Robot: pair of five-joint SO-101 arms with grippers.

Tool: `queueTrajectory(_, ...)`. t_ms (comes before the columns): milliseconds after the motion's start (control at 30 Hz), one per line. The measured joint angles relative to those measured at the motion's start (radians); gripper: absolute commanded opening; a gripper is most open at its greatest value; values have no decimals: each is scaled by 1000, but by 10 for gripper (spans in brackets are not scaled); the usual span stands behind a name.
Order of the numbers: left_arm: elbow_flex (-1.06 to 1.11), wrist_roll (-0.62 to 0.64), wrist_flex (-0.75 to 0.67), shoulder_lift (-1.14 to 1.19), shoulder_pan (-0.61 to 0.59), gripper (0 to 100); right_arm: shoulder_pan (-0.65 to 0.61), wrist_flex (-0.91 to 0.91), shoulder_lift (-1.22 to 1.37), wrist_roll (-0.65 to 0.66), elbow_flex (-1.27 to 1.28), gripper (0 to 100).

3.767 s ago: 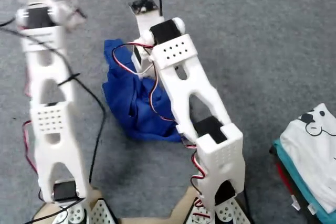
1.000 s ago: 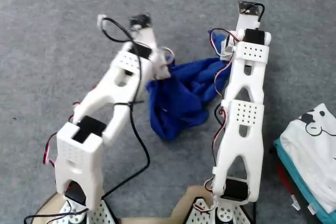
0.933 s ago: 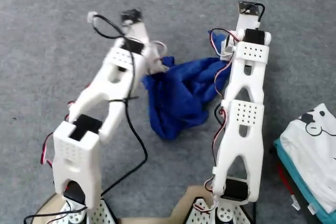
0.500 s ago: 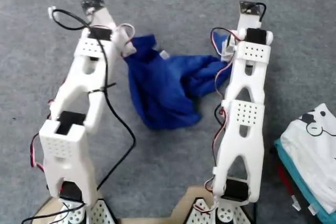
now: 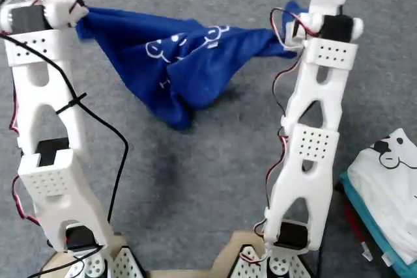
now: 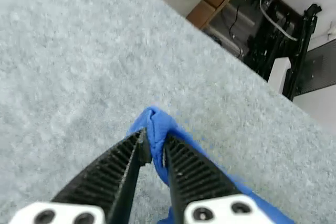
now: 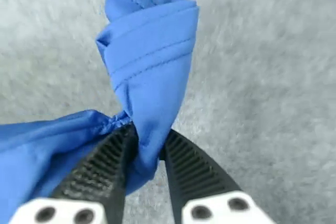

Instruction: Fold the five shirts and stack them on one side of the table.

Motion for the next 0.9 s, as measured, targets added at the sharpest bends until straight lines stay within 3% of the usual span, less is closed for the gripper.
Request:
queueTrajectory(133, -77, -11, 37, 0, -2, 20, 0, 3, -94, 6, 0, 7)
queueTrajectory(333, -213, -11, 37, 3, -3, 20, -40, 3, -270, 157, 170, 57)
queueTrajectory(467, -269, -14, 37, 8, -3, 20, -78, 3, -468, 213, 494, 233)
queueTrajectory(567, -295, -15, 35, 8, 3, 20, -106, 3, -664, 285, 816, 305)
queueTrajectory(767, -298, -15, 29, 8, 75, 20, -175, 3, -1063, 370, 1433, 307)
queueTrajectory(900, -298, -15, 31, 8, 132, 20, -186, -37, -1270, 374, 1628, 307)
